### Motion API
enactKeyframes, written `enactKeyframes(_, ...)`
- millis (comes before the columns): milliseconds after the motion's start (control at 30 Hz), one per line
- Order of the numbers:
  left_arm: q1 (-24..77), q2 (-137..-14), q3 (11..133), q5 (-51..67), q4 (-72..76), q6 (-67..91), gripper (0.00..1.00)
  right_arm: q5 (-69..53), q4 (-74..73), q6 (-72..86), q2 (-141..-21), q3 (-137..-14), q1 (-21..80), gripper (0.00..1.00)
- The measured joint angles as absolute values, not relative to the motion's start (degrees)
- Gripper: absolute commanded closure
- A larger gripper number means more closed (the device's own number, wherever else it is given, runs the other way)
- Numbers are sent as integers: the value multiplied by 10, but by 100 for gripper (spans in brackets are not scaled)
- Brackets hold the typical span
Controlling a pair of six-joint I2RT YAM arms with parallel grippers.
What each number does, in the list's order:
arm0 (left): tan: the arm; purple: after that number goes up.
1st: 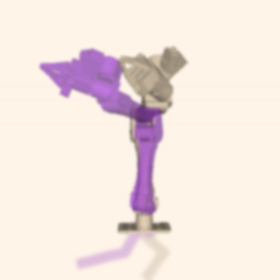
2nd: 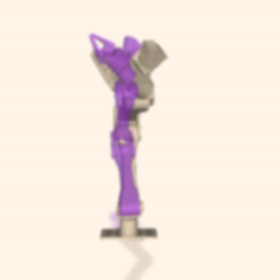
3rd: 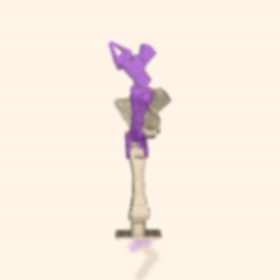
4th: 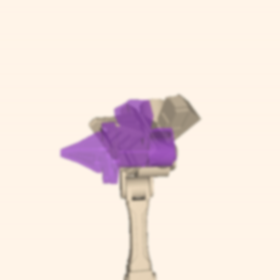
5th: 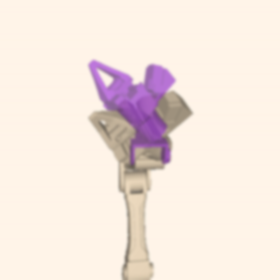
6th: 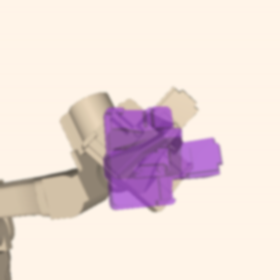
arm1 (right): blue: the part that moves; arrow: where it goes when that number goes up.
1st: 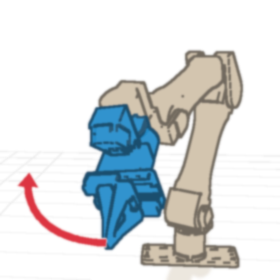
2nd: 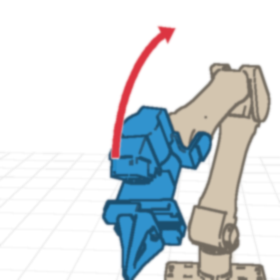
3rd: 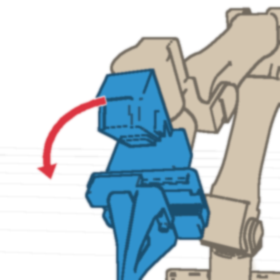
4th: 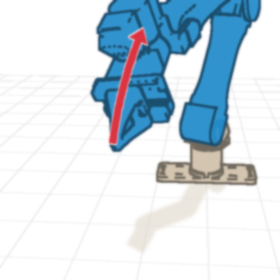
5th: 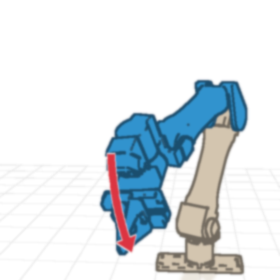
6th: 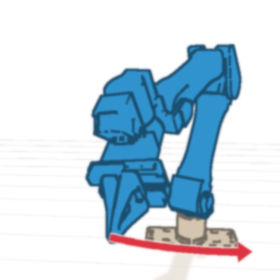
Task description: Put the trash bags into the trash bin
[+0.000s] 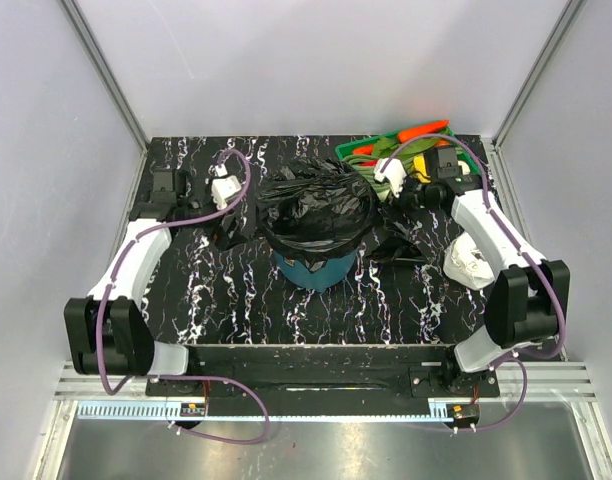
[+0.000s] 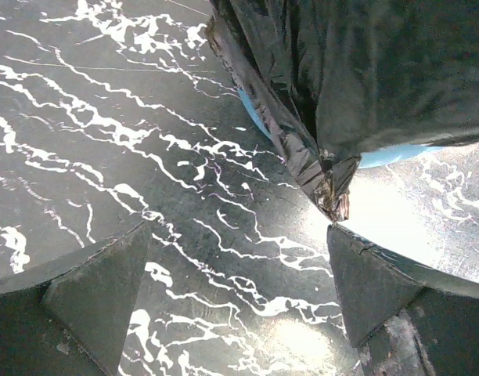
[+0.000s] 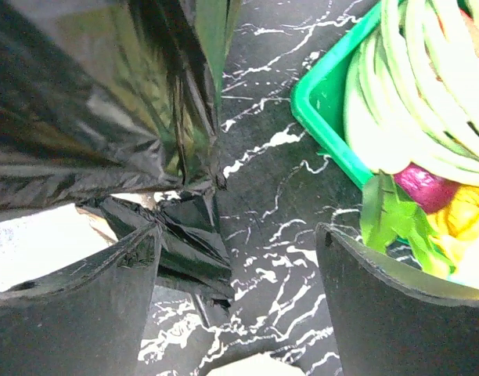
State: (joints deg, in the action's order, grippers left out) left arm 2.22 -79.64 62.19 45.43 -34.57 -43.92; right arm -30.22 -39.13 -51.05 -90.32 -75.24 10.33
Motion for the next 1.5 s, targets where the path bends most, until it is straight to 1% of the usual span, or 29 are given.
enactKeyframes(133, -5, -762, 633, 470, -377, -439, 1, -277, -405, -514, -883, -760, 103, 5)
enactKeyframes(333, -36, -754, 686, 512, -431, -441, 1, -254, -448, -522, -839, -760, 103, 4)
enactKeyframes(533, -40, -751, 701, 545, -477, -472, 1, -271, -509, -505, -780, -760, 111, 8)
enactKeyframes(633, -42, -751, 702, 560, -481, -451, 1, -283, -533, -484, -746, -754, 135, 9)
enactKeyframes(733, -43, -749, 705, 573, -413, -350, 1, -316, -536, -449, -699, -721, 170, 11)
enactKeyframes(867, -32, -753, 712, 557, -239, -172, 1, -347, -529, -403, -651, -665, 216, 12)
enactKeyframes(900, -24, -766, 727, 541, -167, -102, 1, -353, -529, -395, -644, -652, 225, 12)
enactKeyframes(933, -19, -770, 730, 538, -153, -91, 1, -362, -529, -387, -638, -639, 233, 12)
enactKeyframes(1067, 8, -833, 775, 492, 4, 64, 1, -389, -529, -378, -637, -614, 248, 13)
enactKeyframes(1200, 40, -925, 854, 447, 45, 136, 1, -409, -519, -372, -658, -608, 287, 14)
enactKeyframes(1367, 85, -982, 895, 412, 22, 129, 1, -414, -494, -365, -710, -612, 339, 16)
enactKeyframes(1500, 110, -1045, 982, 409, -15, 114, 1, -405, -489, -361, -749, -634, 382, 17)
